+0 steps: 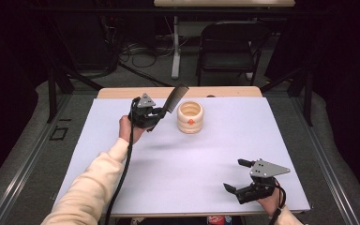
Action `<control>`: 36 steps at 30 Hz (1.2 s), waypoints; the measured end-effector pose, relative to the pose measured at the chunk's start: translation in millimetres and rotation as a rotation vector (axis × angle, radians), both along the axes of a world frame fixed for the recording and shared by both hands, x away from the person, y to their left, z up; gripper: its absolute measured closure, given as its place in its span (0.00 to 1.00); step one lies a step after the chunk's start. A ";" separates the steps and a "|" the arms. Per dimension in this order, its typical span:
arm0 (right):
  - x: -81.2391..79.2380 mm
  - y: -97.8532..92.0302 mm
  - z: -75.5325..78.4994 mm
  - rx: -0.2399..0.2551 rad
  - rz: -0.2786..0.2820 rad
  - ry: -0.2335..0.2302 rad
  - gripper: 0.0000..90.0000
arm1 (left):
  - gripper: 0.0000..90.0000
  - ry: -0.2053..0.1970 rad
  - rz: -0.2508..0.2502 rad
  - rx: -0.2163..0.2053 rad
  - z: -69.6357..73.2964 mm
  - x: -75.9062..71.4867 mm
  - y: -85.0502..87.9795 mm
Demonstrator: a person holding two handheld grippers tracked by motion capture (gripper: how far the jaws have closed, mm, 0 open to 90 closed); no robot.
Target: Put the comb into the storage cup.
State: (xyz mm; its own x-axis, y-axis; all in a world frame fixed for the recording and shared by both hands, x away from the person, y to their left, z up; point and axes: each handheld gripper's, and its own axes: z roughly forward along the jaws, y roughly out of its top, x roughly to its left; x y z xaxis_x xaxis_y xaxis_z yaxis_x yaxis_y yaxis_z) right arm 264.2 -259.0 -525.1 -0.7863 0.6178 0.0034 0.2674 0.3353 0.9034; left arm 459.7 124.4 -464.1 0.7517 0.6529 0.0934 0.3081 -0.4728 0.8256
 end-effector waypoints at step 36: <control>1.0 0.2 -0.7 -0.003 0.009 0.002 0.00 | 0.80 -0.043 0.005 -0.036 21.6 12.7 -19.3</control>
